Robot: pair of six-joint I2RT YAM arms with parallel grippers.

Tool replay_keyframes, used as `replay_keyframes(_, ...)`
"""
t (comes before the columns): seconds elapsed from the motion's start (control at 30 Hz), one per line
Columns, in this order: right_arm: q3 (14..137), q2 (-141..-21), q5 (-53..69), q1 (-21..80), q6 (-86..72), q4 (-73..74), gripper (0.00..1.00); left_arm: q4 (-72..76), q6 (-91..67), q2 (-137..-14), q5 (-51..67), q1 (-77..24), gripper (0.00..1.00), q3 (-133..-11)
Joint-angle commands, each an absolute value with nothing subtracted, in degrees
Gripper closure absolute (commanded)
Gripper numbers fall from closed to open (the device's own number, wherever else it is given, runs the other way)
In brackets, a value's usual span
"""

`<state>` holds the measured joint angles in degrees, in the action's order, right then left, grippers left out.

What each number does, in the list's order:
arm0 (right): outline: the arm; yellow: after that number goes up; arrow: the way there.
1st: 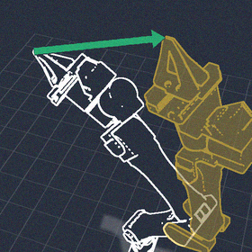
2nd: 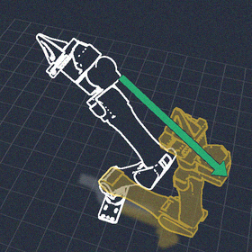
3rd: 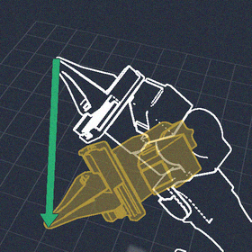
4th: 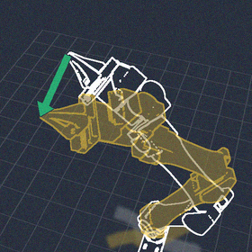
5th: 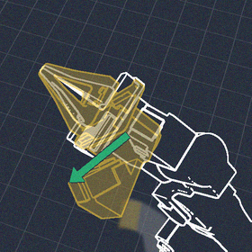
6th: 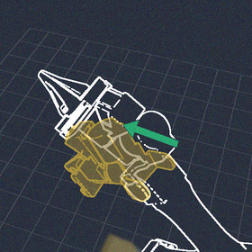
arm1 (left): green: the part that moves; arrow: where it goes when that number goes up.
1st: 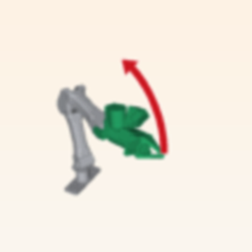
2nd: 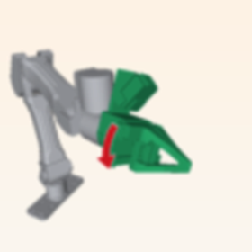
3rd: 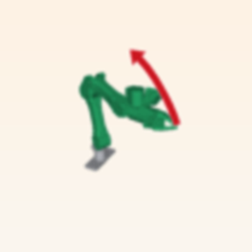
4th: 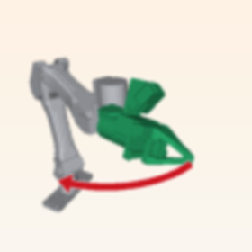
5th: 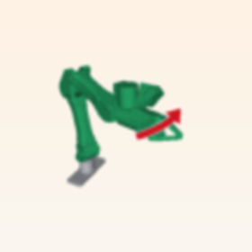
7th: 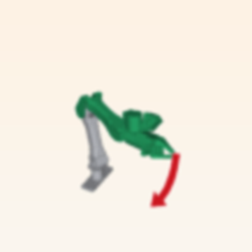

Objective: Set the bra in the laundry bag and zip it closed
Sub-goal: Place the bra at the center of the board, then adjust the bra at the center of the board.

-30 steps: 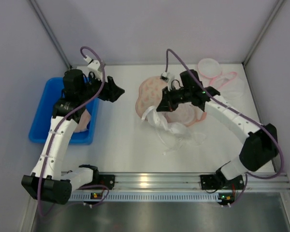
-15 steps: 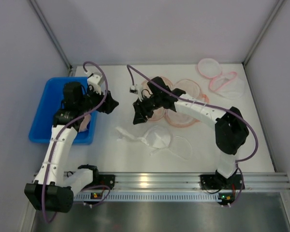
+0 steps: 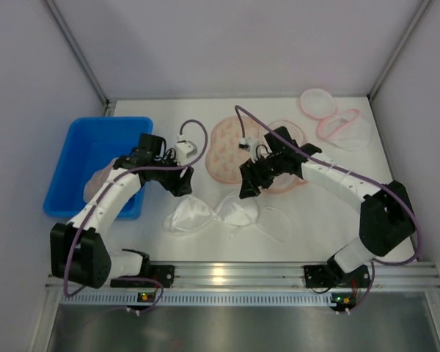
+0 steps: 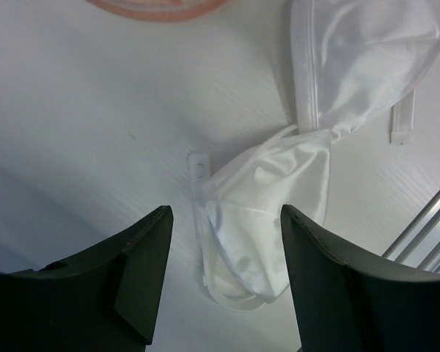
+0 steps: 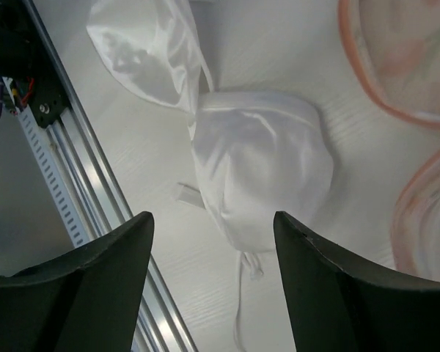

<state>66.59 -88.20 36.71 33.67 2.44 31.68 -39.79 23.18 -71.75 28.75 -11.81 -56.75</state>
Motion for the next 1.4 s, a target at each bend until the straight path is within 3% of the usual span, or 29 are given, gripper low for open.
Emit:
replay_keyframes(0.0, 65.3, -90.17, 34.55, 34.02, 2.73, 31.03, 0.32, -42.19, 24.62, -76.45, 24.97, -15.38, 0.34, -56.77)
replay_keyframes(0.1, 65.48, -93.06, 35.15, 33.31, 1.76, 30.24, 0.32, -42.19, 25.22, -80.58, 22.59, -15.29, 0.34, -57.92)
replay_keyframes(0.3, 63.11, -97.64, 36.12, 32.87, 0.7, 27.95, 0.36, -43.33, 28.04, -83.76, 23.12, -15.29, 0.43, -57.05)
replay_keyframes(0.43, 62.14, -99.4, 35.95, 32.26, 0.61, 27.6, 0.37, -43.94, 28.65, -83.41, 25.39, -15.29, 0.63, -55.81)
replay_keyframes(0.47, 62.05, -99.75, 35.69, 32.08, 0.96, 27.77, 0.37, -43.95, 28.13, -83.32, 25.75, -15.38, 0.76, -55.72)
replay_keyframes(0.57, 61.26, -100.11, 35.77, 31.82, 1.84, 27.86, 0.41, -44.82, 27.34, -83.49, 25.93, -15.12, 0.99, -56.86)
replay_keyframes(0.6, 60.74, -100.02, 36.03, 31.82, 2.02, 27.77, 0.42, -45.0, 26.64, -83.84, 25.93, -14.94, 1.0, -57.47)
replay_keyframes(0.67, 59.95, -99.85, 36.3, 31.82, 2.29, 27.16, 0.49, -46.75, 24.54, -86.04, 27.59, -13.45, 1.0, -60.28)
replay_keyframes(0.77, 59.5, -99.58, 35.86, 31.82, 3.25, 26.81, 0.71, -47.9, 19.63, -89.82, 28.65, -10.91, 1.0, -64.15)
replay_keyframes(0.8, 59.33, -99.41, 35.69, 31.82, 3.51, 26.81, 0.84, -47.9, 18.03, -90.69, 28.83, -10.12, 1.0, -64.86)
replay_keyframes(0.83, 59.07, -99.06, 35.34, 31.73, 3.78, 26.63, 0.91, -47.81, 16.71, -91.75, 30.39, -8.63, 1.0, -65.39)
replay_keyframes(0.87, 58.54, -98.18, 34.46, 31.82, 3.87, 26.46, 0.96, -47.81, 14.52, -93.76, 31.11, -7.92, 0.97, -66.61)
replay_keyframes(0.9, 58.1, -97.65, 34.11, 31.73, 3.87, 25.76, 1.0, -47.73, 13.46, -94.82, 31.98, -7.3, 0.87, -67.23)
replay_keyframes(1.03, 56.25, -94.66, 32.7, 30.77, 3.25, 24.79, 1.0, -46.32, 9.76, -96.68, 34.1, -5.28, 0.69, -70.13)
replay_keyframes(1.23, 54.4, -90.44, 31.82, 29.36, 3.51, 24.96, 1.0, -46.23, 16.85, -89.06, 33.49, -5.19, 0.56, -72.16)
replay_keyframes(1.37, 55.63, -90.53, 32.52, 29.36, 3.95, 26.89, 1.0, -46.32, 27.57, -80.26, 29.63, -6.67, 0.5, -65.94)
